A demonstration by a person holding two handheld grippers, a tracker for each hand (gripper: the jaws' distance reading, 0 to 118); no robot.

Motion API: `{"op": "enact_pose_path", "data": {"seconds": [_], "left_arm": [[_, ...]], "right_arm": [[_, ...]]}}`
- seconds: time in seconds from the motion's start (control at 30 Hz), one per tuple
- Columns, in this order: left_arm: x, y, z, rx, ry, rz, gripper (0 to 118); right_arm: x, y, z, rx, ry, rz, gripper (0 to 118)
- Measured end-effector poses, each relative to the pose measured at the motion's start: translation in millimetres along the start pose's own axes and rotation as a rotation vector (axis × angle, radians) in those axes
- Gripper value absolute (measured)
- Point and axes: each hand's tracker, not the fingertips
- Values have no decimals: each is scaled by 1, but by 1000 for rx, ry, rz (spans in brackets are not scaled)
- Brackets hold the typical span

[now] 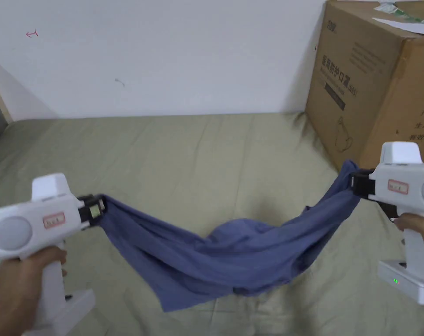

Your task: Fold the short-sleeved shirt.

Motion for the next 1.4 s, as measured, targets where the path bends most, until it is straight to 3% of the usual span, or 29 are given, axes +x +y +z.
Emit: {"op": "enact_pose_path", "data": {"seconds": [0.37, 0.8, 1.1, 1.4], "left_arm": [[0, 161, -5, 149, 107, -15, 2], [-4, 266, -73, 232, 183, -55, 2], [-15, 262, -146, 221, 245, -141, 2], [-53, 169, -191, 105, 261, -135, 2]], "right_arm": [[0, 117, 21, 219, -39, -39, 5], [-27, 206, -29, 349, -68, 22, 5], [-36, 204, -108, 327, -92, 47, 5], [-39, 109, -174, 195, -84, 40, 5]]}}
